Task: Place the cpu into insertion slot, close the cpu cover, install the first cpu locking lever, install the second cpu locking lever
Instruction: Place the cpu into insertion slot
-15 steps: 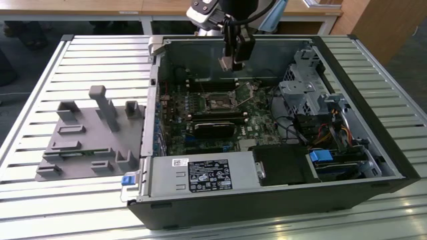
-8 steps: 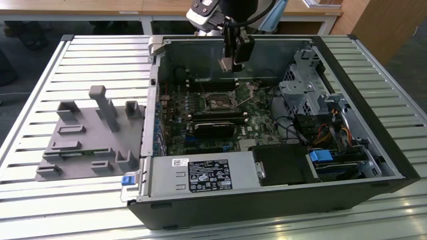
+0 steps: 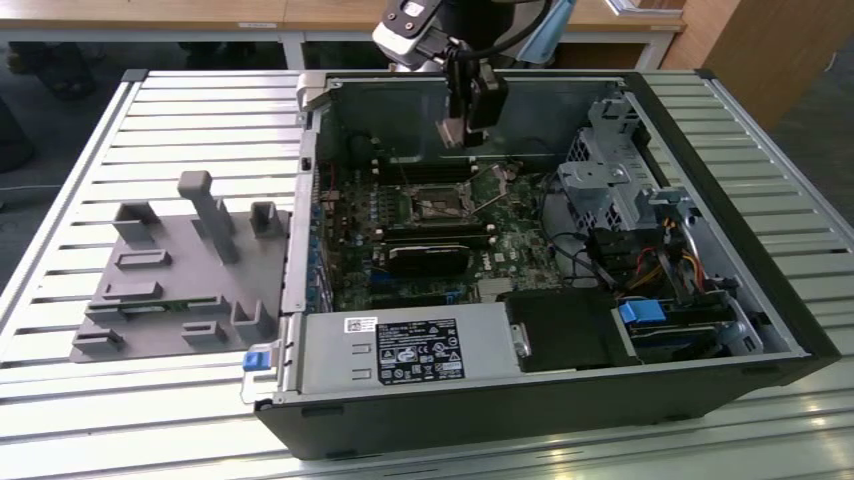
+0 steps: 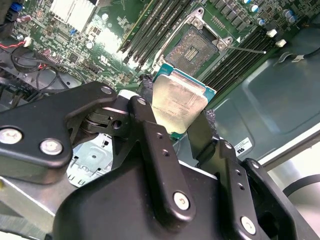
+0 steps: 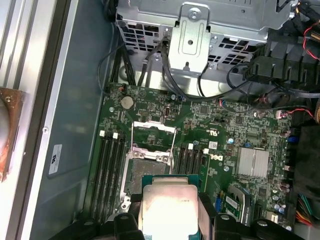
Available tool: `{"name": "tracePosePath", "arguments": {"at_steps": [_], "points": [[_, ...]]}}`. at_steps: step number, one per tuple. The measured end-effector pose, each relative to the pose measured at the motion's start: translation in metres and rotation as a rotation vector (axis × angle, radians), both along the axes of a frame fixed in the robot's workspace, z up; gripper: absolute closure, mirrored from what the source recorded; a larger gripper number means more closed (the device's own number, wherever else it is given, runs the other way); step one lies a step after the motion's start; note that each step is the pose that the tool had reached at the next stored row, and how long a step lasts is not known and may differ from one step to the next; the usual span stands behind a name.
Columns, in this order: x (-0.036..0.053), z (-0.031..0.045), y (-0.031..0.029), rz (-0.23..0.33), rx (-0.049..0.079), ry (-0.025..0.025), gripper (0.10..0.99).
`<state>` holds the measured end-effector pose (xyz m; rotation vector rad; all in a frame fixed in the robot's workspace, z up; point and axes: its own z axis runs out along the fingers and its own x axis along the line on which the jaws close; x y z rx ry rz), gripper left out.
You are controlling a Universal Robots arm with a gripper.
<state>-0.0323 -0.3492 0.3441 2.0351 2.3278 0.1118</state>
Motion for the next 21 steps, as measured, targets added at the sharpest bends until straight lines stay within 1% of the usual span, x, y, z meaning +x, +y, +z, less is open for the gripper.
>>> {"name": "tracePosePath", "arguments": {"at_steps": [12,21], "points": [[0.0000,-0.0046,0.0000,-0.001,0.000,0.0000,0.561],[-0.0001,-0.0095,0.0000,-0.001,0.000,0.0001,0.561]]}}
